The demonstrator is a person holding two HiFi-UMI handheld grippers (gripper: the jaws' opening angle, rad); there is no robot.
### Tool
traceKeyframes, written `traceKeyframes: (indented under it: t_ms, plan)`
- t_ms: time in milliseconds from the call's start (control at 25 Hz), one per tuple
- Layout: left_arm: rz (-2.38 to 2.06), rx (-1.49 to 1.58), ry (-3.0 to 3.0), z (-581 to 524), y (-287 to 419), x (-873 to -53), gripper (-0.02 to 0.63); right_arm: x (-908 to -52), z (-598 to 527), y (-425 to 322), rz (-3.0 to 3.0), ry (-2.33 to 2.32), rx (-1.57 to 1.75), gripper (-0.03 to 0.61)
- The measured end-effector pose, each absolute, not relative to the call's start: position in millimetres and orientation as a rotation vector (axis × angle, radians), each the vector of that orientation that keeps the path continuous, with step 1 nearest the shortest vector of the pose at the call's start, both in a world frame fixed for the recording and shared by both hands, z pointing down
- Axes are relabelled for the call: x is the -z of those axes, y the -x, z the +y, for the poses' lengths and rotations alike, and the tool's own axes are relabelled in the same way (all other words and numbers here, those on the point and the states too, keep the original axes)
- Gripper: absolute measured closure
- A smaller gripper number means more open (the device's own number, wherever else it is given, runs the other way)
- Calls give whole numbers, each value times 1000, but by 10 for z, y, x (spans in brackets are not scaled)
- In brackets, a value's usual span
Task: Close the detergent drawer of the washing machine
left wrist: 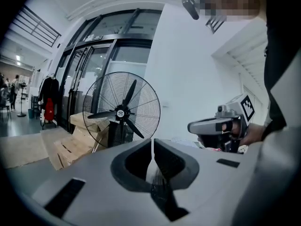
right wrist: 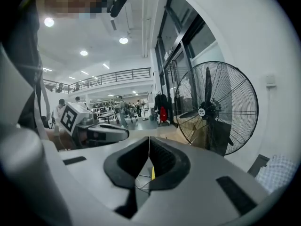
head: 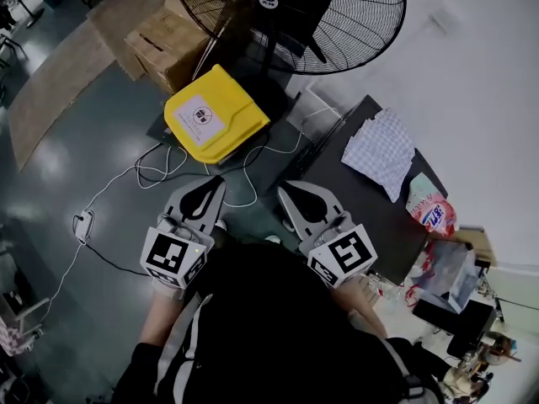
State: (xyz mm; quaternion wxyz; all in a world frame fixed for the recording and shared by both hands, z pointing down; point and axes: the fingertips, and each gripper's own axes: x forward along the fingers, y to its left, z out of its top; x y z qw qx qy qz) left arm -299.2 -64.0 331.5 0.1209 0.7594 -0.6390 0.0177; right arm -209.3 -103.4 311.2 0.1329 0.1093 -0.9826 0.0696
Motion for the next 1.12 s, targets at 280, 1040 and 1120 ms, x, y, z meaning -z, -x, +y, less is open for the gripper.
traceKeyframes:
  t_ms: [280,1040,1120]
  plan:
    - [-1879,-6,-2203,-627,3048,-3285,602,-3107,-964,2135,-2843,-300,-180,563]
    - [-1837,-18,-2208,-640,3013,-3299,603,-3172,-1009,2077,-2831,-328,-204,563]
    - [-1829,-3,-2213,-634,3002,-3301,603,-3168,-1007,2072,-2831,-330,-205,563]
